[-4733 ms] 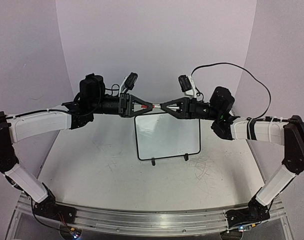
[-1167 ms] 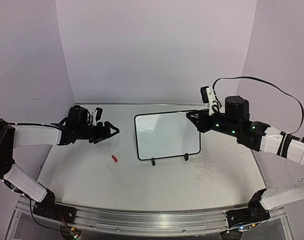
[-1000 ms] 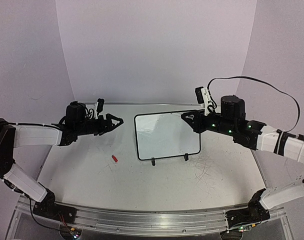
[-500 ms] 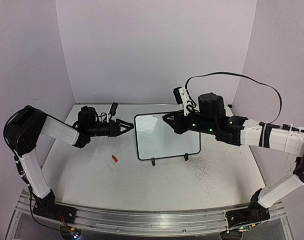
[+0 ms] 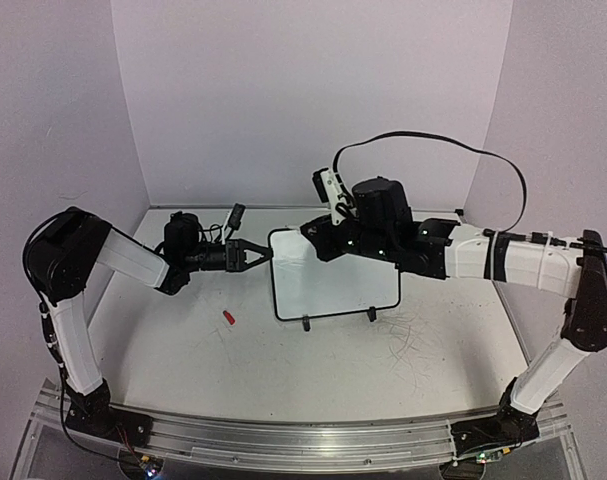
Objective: Write a sentence on the whiteboard
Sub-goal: Hold the whiteboard at the center of the board.
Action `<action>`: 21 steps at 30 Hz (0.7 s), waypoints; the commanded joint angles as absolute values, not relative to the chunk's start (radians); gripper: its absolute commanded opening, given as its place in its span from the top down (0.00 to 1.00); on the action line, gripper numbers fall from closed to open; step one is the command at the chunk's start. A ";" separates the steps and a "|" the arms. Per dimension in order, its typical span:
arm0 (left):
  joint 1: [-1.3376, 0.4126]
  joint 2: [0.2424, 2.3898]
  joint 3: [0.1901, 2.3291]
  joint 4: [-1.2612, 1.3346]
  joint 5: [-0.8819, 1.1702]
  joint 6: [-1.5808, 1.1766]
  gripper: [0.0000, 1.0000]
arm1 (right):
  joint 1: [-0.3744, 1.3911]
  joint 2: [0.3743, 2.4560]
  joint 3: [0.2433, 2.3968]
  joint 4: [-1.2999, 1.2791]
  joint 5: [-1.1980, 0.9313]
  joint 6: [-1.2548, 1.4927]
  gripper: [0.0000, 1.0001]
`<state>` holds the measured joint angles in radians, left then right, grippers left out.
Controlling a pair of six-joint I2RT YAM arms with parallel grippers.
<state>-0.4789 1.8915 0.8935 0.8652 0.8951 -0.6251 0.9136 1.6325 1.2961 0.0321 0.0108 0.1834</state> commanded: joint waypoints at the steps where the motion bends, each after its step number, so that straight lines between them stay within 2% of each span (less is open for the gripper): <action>1: -0.480 1.901 0.934 0.923 0.919 -0.600 0.70 | 0.932 1.686 1.379 0.000 0.095 0.156 1.00; 9: -0.480 1.932 0.950 0.936 0.936 -0.591 0.79 | 0.945 1.703 1.405 -0.028 0.103 0.146 1.00; 21: -0.480 1.953 0.953 0.945 0.947 -0.568 0.88 | 0.969 1.740 1.430 -0.058 0.133 0.140 1.00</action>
<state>-0.4782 1.9482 0.9161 0.8926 0.9219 -0.5975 0.9518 1.7167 1.3843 -0.0519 0.1000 0.1535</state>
